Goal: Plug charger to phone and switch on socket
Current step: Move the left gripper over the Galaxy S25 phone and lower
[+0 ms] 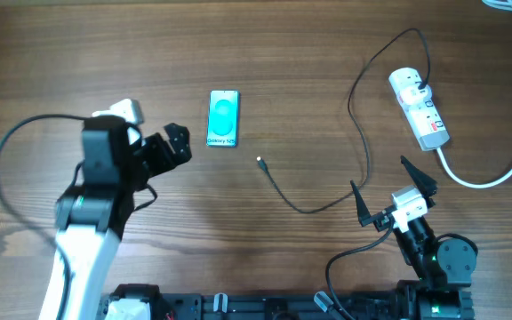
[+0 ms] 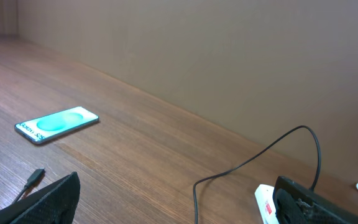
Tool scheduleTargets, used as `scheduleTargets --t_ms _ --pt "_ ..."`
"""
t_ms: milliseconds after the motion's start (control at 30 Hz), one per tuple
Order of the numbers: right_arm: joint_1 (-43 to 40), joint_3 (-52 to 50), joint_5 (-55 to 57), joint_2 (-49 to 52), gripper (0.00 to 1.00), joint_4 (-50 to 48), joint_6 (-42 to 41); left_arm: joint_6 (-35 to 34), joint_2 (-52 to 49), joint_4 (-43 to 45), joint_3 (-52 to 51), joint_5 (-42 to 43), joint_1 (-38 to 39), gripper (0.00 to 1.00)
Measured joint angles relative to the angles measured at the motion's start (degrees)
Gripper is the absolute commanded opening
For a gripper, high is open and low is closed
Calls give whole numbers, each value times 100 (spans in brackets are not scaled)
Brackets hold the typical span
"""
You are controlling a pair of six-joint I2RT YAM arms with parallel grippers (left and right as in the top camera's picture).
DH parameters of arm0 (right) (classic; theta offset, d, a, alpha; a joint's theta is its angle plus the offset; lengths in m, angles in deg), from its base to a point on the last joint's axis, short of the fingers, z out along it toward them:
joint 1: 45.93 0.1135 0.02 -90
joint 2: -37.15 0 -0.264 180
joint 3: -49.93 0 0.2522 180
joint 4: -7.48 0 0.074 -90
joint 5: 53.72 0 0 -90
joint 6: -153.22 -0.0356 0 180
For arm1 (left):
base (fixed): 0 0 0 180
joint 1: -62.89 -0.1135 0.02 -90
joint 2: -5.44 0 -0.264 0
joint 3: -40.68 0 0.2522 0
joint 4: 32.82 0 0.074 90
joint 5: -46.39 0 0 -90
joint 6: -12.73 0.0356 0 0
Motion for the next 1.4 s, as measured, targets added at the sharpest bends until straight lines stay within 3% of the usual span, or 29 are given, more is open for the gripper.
scheduleTargets --t_ms 100,300,333,367,400,433,467,600,700,800,967,1100,1200,1300,1367,1400 --pt "0 0 0 0 100 -2 2 0 -1414 -175 11 503 0 100" --pt "0 0 0 -2 100 -2 2 -2 -2312 -81 9 883 0 100" --pt "0 0 0 -2 99 0 2 -2 -2312 37 11 922 0 85" --pt "0 0 0 -2 100 0 2 -2 -2312 61 11 931 0 49" --pt "0 0 0 -2 100 -2 2 -2 -2312 72 11 931 0 22" --pt "0 0 0 -2 100 0 0 -4 -2312 94 11 946 0 9" --pt "0 0 0 -2 100 0 2 -9 -2312 122 11 949 0 4" --pt "0 0 0 -2 100 -2 2 -175 -2323 -214 140 970 0 4" --pt "0 0 -2 4 100 2 2 -240 -2369 -1266 1137 643 4 4" --pt "0 0 0 20 100 -2 2 -262 -2396 -2197 2774 188 17 5" --pt "0 0 0 20 100 -2 2 -262 -2444 -2164 3279 -450 516 8" --pt "0 0 0 17 100 0 0 -262 -3213 -1873 3279 -621 1058 11" --pt "0 0 0 17 100 0 2 -271 -3842 -1530 3279 -664 1191 28" --pt "0 0 0 20 100 0 2 -282 -4336 -1276 3279 -726 1355 62" --pt "0 0 0 20 100 -2 2 -264 -4498 -1152 3276 -855 1467 72" --pt "0 0 0 20 100 -2 2 -251 -4568 -1060 3279 -979 1532 83"
